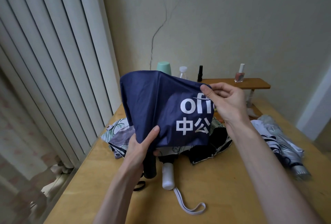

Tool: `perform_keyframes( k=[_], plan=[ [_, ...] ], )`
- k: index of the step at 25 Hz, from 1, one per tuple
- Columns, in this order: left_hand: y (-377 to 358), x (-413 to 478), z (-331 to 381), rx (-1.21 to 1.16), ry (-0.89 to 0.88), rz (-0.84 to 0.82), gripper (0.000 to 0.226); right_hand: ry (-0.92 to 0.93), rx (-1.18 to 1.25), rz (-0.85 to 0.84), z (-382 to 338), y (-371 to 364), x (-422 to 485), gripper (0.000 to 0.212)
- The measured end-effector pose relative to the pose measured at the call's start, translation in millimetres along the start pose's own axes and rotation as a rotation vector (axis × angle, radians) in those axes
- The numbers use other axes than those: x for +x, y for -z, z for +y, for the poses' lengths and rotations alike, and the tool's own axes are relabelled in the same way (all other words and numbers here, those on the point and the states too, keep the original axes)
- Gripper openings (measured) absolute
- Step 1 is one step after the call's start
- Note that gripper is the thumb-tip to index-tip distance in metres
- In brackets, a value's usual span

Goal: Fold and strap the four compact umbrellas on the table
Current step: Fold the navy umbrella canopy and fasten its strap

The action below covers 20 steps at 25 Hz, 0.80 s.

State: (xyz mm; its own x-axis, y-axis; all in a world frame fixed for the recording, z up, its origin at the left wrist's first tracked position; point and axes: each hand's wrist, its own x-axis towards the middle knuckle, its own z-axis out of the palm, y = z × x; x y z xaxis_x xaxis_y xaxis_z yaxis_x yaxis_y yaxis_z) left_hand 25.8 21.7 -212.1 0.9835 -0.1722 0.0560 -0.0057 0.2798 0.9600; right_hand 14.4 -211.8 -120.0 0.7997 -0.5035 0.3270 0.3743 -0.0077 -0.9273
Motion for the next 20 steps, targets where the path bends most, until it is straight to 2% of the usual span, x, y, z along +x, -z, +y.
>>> perform_keyframes(
  k=[2, 5, 7, 9, 12, 16, 18, 20],
  plan=[
    [4.0, 0.8, 0.2, 0.017, -0.011, -0.007, 0.042, -0.018, 0.044, 0.026, 6.4, -0.5, -1.5, 0.028],
    [10.1, 3.4, -3.0, 0.053, -0.012, -0.005, 0.041, 0.040, 0.001, 0.001, 15.2, 2.6, -1.0, 0.021],
    [13.4, 4.9, -5.2, 0.080, -0.008, 0.008, 0.039, 0.168, -0.140, -0.094, 17.3, 8.7, 1.8, 0.015],
    [17.4, 6.2, -6.4, 0.084, 0.001, 0.013, 0.040, 0.231, -0.242, -0.214, 13.5, 12.6, 2.1, 0.019],
    [20.6, 6.0, -6.0, 0.094, 0.001, 0.006, 0.053, 0.162, -0.244, -0.336, 0.3, 17.4, 3.5, 0.023],
    [22.9, 3.7, -5.8, 0.117, 0.004, -0.051, 0.055, 0.060, -0.344, -0.509, -14.0, 26.9, 8.8, 0.029],
    [24.2, 1.7, -3.8, 0.153, 0.002, -0.066, 0.058, -0.005, -0.305, -0.594, -17.8, 29.2, 8.3, 0.032],
    [24.7, 0.5, -1.3, 0.196, -0.002, -0.071, 0.059, -0.023, -0.254, -0.612, -18.8, 29.7, 7.5, 0.032]
  ],
)
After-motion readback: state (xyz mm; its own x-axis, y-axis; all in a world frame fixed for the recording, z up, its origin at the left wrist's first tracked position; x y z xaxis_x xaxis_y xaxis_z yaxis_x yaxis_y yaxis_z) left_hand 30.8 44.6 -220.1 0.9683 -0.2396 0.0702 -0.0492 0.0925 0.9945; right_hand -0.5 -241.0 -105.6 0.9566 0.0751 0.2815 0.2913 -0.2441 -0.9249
